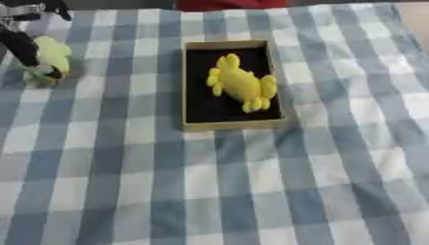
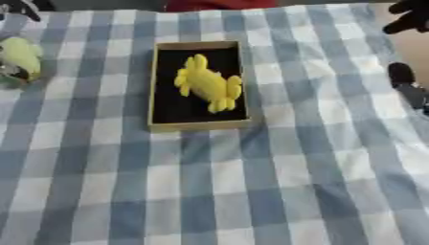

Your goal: Pick up objects on the table and place them in the box.

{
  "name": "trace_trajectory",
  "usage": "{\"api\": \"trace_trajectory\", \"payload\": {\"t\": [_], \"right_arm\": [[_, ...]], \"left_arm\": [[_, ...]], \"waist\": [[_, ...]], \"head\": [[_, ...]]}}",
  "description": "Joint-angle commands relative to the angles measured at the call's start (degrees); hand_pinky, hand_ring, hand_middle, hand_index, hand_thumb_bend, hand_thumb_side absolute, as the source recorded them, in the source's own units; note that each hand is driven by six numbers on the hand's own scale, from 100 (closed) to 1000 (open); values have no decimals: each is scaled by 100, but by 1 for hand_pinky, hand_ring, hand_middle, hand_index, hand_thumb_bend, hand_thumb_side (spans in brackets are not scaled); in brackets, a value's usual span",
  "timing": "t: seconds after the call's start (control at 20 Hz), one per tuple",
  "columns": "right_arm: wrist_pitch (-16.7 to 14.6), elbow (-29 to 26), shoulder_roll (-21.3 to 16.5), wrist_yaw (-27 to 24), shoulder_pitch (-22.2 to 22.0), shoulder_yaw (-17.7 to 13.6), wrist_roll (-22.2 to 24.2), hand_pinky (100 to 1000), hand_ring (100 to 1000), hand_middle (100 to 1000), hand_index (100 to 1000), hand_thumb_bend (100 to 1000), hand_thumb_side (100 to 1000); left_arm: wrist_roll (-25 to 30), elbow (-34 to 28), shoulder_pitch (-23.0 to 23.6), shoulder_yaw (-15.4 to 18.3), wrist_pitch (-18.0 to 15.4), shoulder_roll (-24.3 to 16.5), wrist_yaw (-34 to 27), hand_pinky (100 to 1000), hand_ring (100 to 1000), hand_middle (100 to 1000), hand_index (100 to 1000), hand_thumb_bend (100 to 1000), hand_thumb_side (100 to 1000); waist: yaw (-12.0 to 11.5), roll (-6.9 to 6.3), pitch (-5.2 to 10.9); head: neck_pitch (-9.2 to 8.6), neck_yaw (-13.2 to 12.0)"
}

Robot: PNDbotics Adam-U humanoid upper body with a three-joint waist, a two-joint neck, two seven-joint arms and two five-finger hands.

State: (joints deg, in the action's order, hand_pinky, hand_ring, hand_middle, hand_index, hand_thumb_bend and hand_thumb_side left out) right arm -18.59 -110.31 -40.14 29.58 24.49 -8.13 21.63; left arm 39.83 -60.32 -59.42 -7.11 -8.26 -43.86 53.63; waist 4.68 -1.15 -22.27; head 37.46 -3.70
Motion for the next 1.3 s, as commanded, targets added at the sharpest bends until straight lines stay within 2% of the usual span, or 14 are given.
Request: {"api": "trace_trajectory", "payload": {"t": [0.05,0.1,0.2,0.5,0.85,1.3], "right_arm": [[-13,-54,-223,-30,74,-88,-21,715,817,857,820,100,131],[-14,-52,-224,-33,77,-88,-21,714,817,857,820,100,137],[-16,-48,-229,-38,75,-88,-20,713,817,857,820,100,150],[-27,-37,-229,-51,66,-93,-13,712,818,856,820,100,175],[-32,-31,-217,-64,73,-97,-12,713,818,856,819,100,179],[-35,-24,-203,-78,96,-98,-20,713,818,856,819,100,187]], "left_arm": [[40,-5,-125,102,63,-138,81,947,982,921,921,741,138],[64,12,-124,104,81,-140,110,947,983,919,919,762,100],[129,40,-129,117,122,-148,187,945,980,914,913,783,100],[139,77,-130,193,385,-191,357,947,982,916,916,748,100],[51,248,-114,265,632,-191,443,936,975,904,912,714,100],[0,519,-119,294,734,-126,541,838,875,782,871,680,100]], "waist": [[8,-4,100],[7,-4,91],[3,-6,77],[-12,-6,47],[1,17,19],[37,52,-45]], "head": [[-36,-28],[-32,-29],[-12,-36],[42,-162],[12,-225],[-25,-252]]}}
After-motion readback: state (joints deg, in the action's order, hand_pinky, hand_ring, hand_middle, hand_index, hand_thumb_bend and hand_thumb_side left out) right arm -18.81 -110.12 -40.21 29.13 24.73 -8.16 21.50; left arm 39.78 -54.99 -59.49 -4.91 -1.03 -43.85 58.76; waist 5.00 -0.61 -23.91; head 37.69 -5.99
